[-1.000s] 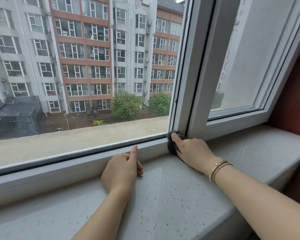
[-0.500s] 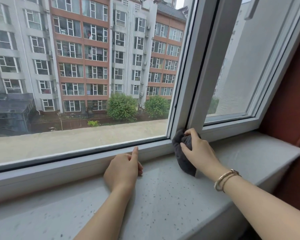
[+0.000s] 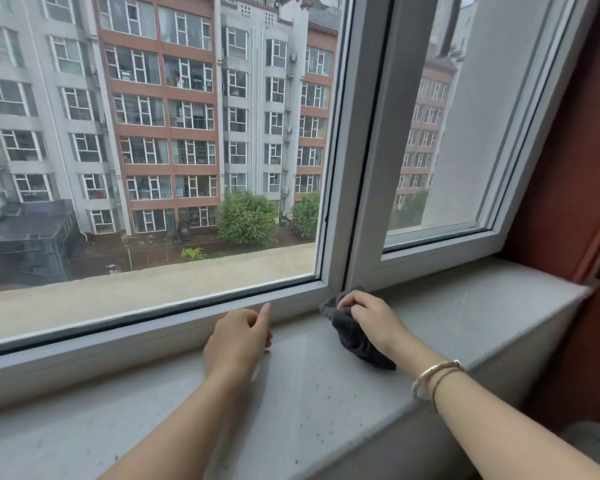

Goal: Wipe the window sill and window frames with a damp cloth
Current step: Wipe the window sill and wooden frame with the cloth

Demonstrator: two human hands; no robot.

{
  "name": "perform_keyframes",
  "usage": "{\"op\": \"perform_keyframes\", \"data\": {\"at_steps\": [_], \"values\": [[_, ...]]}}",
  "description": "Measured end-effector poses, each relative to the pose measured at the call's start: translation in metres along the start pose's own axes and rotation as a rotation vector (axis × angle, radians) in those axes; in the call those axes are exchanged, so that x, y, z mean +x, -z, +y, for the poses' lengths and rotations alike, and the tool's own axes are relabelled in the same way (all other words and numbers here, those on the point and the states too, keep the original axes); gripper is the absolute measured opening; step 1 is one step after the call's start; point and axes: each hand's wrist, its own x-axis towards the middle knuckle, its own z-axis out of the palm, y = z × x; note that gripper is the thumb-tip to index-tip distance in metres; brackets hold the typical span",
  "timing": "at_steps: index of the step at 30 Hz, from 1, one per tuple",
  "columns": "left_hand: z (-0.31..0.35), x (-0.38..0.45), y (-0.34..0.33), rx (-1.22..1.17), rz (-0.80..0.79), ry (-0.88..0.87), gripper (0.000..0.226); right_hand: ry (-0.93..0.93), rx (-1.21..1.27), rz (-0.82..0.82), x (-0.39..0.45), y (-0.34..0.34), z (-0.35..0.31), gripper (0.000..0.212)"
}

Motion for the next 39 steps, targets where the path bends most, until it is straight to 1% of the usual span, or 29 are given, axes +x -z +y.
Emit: {"op": "perform_keyframes", "data": {"at_steps": [2, 5, 7, 10, 11, 13, 15, 17, 21, 24, 26, 27, 28, 30, 31, 32, 35, 38, 39], "values": [[0.012, -0.015, -0.003, -0.101, -0.051, -0.079, 0.042, 0.025, 0.199, -0.014, -0.017, 0.014, -0.002, 0.031], [0.054, -0.052, -0.012, -0.333, -0.212, -0.138, 0.020, 0.013, 0.452, -0.060, -0.046, 0.045, -0.001, 0.041], [0.091, -0.077, -0.022, -0.489, -0.357, -0.115, 0.020, -0.004, 0.656, -0.082, -0.062, 0.066, 0.008, 0.042], [0.142, -0.102, -0.051, -0.701, -0.534, -0.051, 0.026, -0.061, 0.966, -0.071, -0.077, 0.098, 0.026, 0.029], [0.158, -0.107, -0.061, -0.743, -0.578, -0.041, 0.026, -0.105, 1.059, -0.066, -0.081, 0.109, 0.030, 0.032], [0.180, -0.111, -0.081, -0.765, -0.643, -0.015, 0.026, -0.181, 1.178, -0.068, -0.084, 0.129, 0.041, 0.036], [0.190, -0.108, -0.095, -0.760, -0.639, -0.016, 0.028, -0.215, 1.264, -0.062, -0.084, 0.143, 0.045, 0.041], [0.194, -0.098, -0.104, -0.741, -0.613, -0.030, 0.032, -0.215, 1.278, -0.062, -0.077, 0.150, 0.046, 0.041], [0.202, -0.071, -0.125, -0.713, -0.587, -0.081, 0.024, -0.240, 1.156, -0.052, -0.056, 0.150, 0.055, 0.045], [0.221, -0.051, -0.147, -0.691, -0.614, -0.121, 0.023, -0.323, 1.110, -0.005, -0.043, 0.168, 0.065, 0.058], [0.236, -0.045, -0.154, -0.682, -0.634, -0.118, 0.022, -0.385, 1.102, -0.040, -0.037, 0.189, 0.064, 0.068], [0.246, -0.043, -0.156, -0.678, -0.635, -0.123, 0.021, -0.405, 1.099, -0.059, -0.033, 0.203, 0.062, 0.069], [0.256, -0.040, -0.156, -0.668, -0.639, -0.128, 0.020, -0.423, 1.087, -0.054, -0.029, 0.215, 0.057, 0.064], [0.282, -0.036, -0.163, -0.657, -0.659, -0.121, 0.019, -0.453, 1.041, 0.001, -0.023, 0.244, 0.054, 0.044], [0.289, -0.034, -0.163, -0.659, -0.659, -0.120, 0.018, -0.450, 1.033, 0.023, -0.020, 0.252, 0.051, 0.037], [0.304, -0.037, -0.172, -0.642, -0.680, -0.118, 0.018, -0.458, 1.046, 0.046, -0.020, 0.268, 0.057, 0.035], [0.345, -0.059, -0.205, -0.594, -0.731, -0.101, 0.020, -0.501, 1.133, 0.124, -0.025, 0.315, 0.085, 0.038], [0.395, -0.094, -0.252, -0.547, -0.753, -0.081, 0.022, -0.554, 1.202, 0.207, -0.044, 0.378, 0.125, 0.037], [0.415, -0.109, -0.268, -0.517, -0.786, -0.055, 0.020, -0.578, 1.193, 0.264, -0.055, 0.402, 0.136, 0.037]]}}
